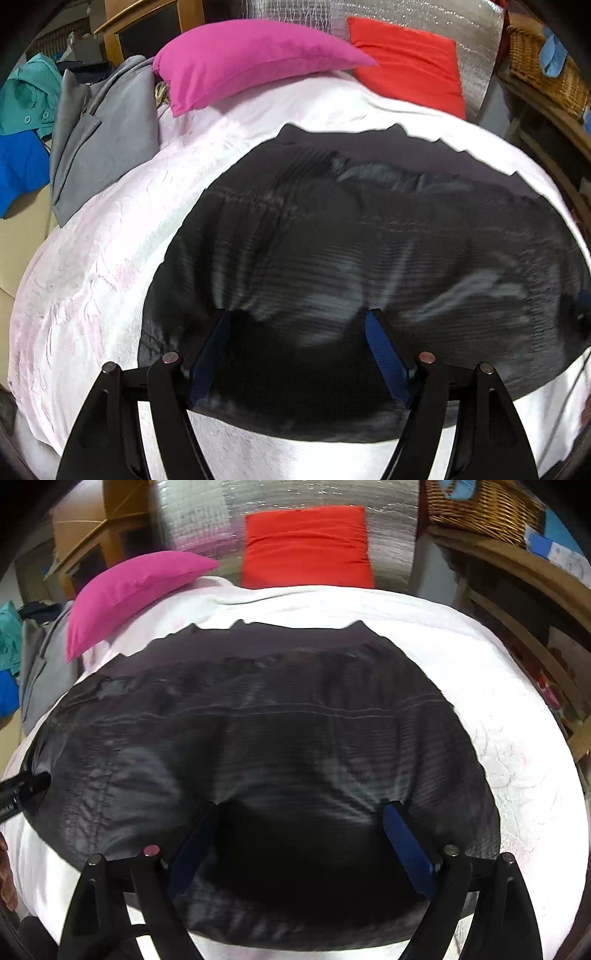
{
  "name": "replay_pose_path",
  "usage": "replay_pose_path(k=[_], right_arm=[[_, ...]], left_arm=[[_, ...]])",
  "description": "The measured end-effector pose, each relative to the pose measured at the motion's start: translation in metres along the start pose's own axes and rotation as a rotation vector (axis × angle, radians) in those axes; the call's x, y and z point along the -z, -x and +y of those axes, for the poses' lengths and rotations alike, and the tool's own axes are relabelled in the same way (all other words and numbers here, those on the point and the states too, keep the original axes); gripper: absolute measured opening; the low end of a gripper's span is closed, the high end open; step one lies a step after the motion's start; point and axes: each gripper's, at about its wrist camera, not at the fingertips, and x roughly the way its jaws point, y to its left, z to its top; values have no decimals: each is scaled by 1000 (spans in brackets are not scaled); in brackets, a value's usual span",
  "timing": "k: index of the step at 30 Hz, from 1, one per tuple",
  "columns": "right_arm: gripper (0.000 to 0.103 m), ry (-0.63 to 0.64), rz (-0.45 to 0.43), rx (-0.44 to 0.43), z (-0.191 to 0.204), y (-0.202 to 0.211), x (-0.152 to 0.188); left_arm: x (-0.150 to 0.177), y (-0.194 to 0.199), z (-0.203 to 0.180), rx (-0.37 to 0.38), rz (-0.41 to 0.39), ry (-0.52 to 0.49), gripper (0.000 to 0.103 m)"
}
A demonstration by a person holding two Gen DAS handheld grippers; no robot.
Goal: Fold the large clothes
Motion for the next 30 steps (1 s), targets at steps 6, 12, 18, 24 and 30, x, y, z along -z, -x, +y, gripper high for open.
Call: replay_pose_path(k=[6,12,18,24,30], right_arm=[[92,-89,18,-17,-17,14,-2],[92,-38,42,7,-12,17,12],[92,-123,19,-31,-34,37,13],[92,-346,-15,-180,-81,68,63],[92,-724,-6,-386,-151,55,108]], left_arm=[[1,14,13,8,1,35,77],[18,13,28,-53,15,22,77],[14,37,37,-40,-15,69,77],[27,63,38,9,-97,92,77],[50,47,96,91,-34,333,77]])
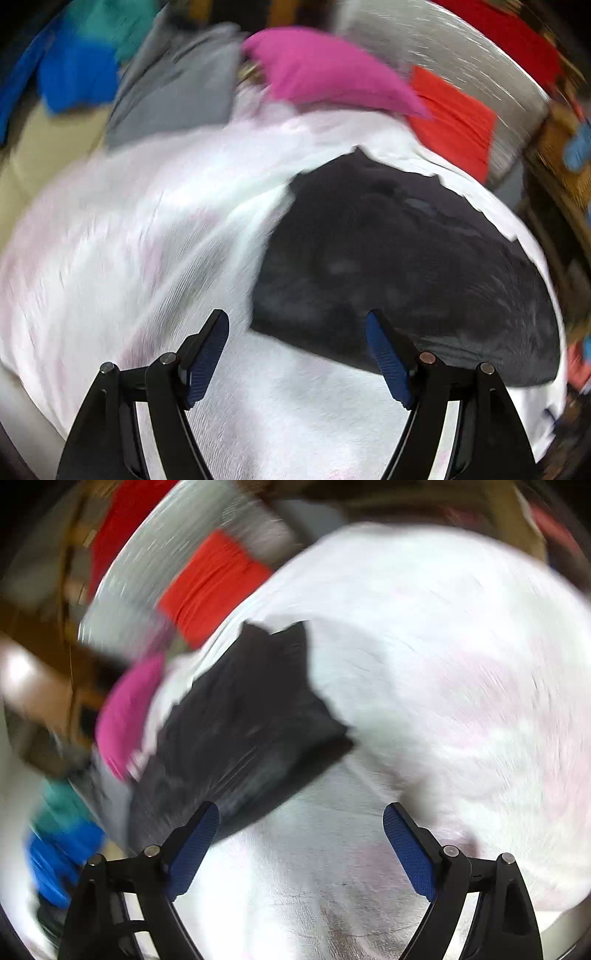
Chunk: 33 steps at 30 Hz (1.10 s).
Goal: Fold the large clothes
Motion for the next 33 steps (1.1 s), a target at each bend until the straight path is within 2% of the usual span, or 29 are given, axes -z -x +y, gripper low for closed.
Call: replay_pose_path(k=[4,9,10,11,12,13,16,17,19,21,23,24,26,29,31,33], right_arm=[[92,-82,17,-109,-2,-16,-13],[92,-148,10,-108,2,-44,-20],[86,-140,-2,-111,4,-46,-23],[56,-125,-2,-98,5,-46,-28],[43,-102,5,-70,8,-47,-31],[38,-69,7,-61,10,-44,-31],[25,103,-41,5,40,-21,-27],[24,149,-64,23,46,-15,-25],[24,185,-53,72,43,-23,-21],[28,100,17,87,18,-45,-19],[39,33,7,23,5,-42,-19],[44,23,3,9,4,-38,-20],[57,33,-1,6,5,-30,-21],[68,39,-33,5,4,-12,-25],[70,48,-52,8,4,-1,-30],[70,72,-52,19,9,2,-37]], left_arm=[[-2,-18,19,71,64,93,77],[-7,-33,17,115,89,136,78],[-6,-36,14,118,90,132,78],[-8,-38,11,117,87,126,78],[-10,-39,9,109,83,118,63],[-12,-39,6,97,79,103,48],[-19,-30,-5,74,56,54,33],[-19,-25,-10,64,33,20,32],[-16,-33,-14,37,15,-38,32],[-14,-51,-8,42,56,-24,37],[-17,-48,-8,52,50,-18,39],[-19,-44,-6,54,45,-13,44],[-22,-34,3,69,36,16,45],[-25,-18,16,89,11,62,48],[-30,-7,21,58,-19,72,59],[-36,-2,23,55,-35,72,62]])
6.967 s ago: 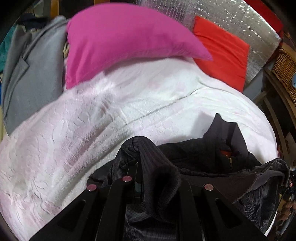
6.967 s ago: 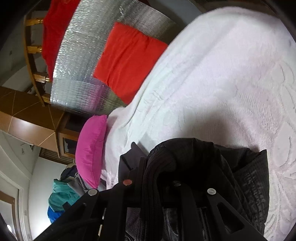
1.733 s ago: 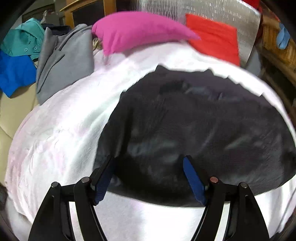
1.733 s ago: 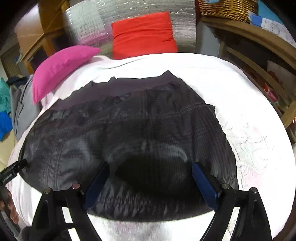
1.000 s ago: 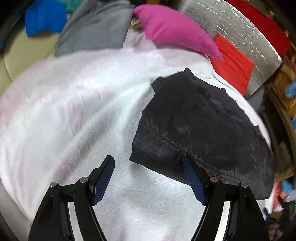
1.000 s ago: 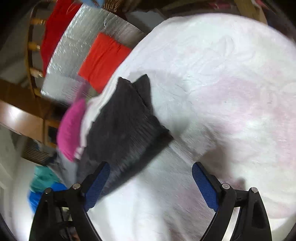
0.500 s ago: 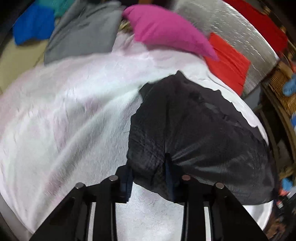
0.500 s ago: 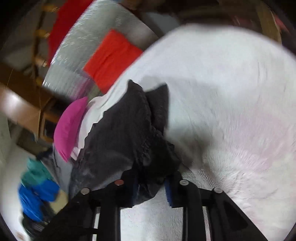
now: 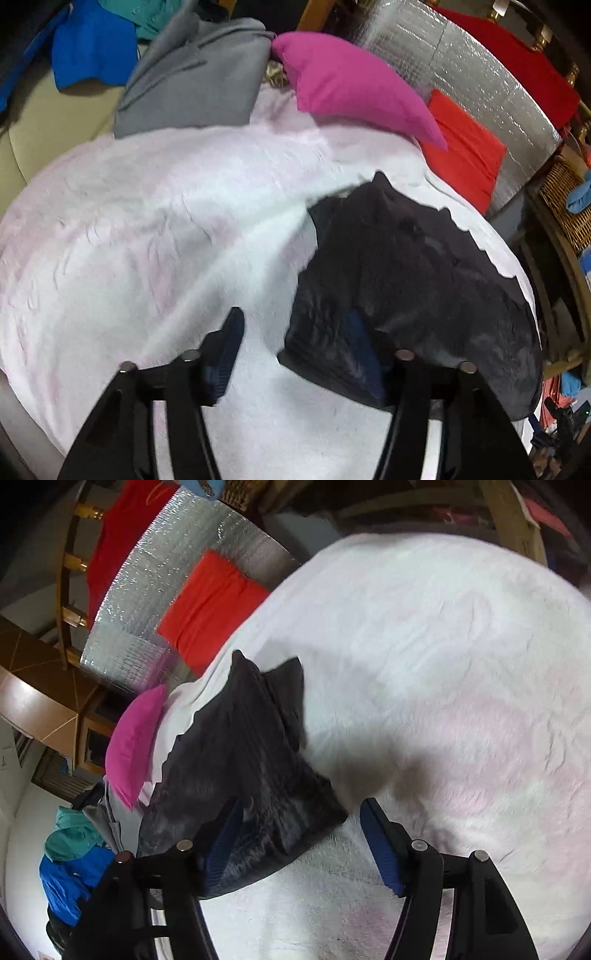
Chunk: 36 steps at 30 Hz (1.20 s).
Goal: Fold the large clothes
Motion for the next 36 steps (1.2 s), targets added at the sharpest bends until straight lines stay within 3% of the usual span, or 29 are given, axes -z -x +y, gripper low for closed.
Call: replay_pose_path(k=[4,9,12,15,16,17,18,20,22,25,27,31,33,35,36], right_arm=[[76,62,34,1,14,-16,-18],[76,121,133,15,25,-55,-43],[76,127,175,16,26,-74,-57],[76,103,226,-25,25,-93,-65],[72,115,233,-39,27,-95,-67],[34,136,233,-48,33,-98,-66],[25,172,234,-45,42,-96,-66],[15,271,207,10,62,-89,-65],[15,291,192,38,64,-91,-64],[16,209,206,34,39,-107,-57],[19,203,190,36,40,-103,-56],[41,212,163,96,49,-85,-62],[49,268,99,126,66,-69,-65],[67,320,61,126,84,-61,-67],[70,354,50,127,95,-61,-67]], left_arm=[[-15,-8,-11,23,22,-30,70],[-41,-61,-42,44,162,-132,75],[-54,-84,-41,46,209,-108,75],[-58,-107,-40,110,273,-84,75],[-57,-109,-39,116,274,-89,72],[-56,-109,-40,125,260,-107,64],[-56,-106,-42,142,243,-133,43],[-57,-99,-49,116,212,-162,34],[-56,-96,-52,108,188,-178,31],[-45,-117,-47,98,207,-188,33],[-50,-112,-48,86,202,-161,33],[-58,-87,-53,45,158,-162,35],[-63,-64,-55,6,62,-153,37],[-65,-51,-64,-5,8,-170,41],[-65,-45,-72,5,-14,-184,45]])
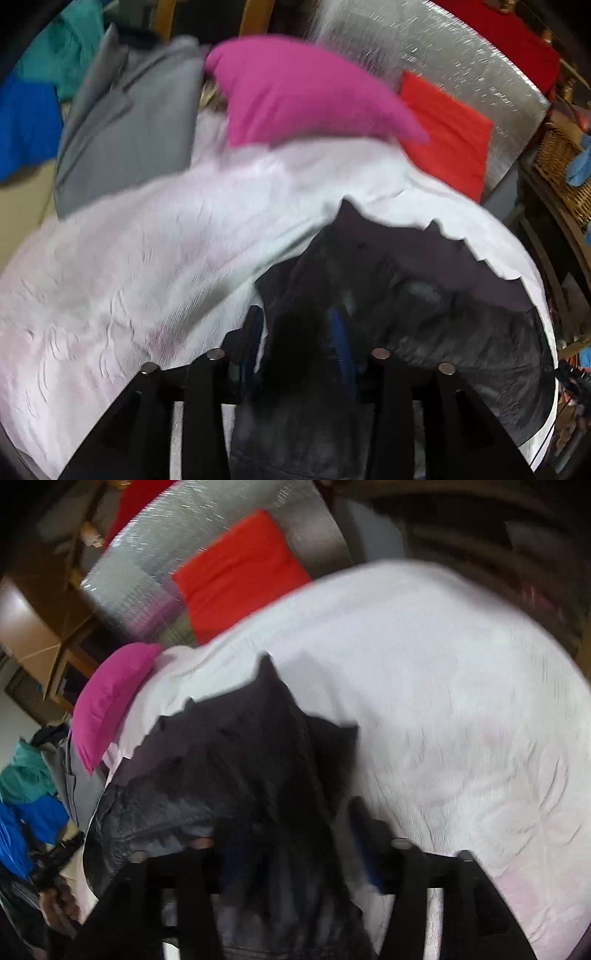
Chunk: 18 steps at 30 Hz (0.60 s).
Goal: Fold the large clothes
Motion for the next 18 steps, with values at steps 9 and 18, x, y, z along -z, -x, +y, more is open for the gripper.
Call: replay_pose_path(k=[9,18], right_arm=[[30,170,93,191,26,-64,-11],[17,52,89,157,-1,-65,-9]], left_arm=[[20,-47,-81,-6,79,-270,55],[29,-76,-75,-130,137,-288,53]])
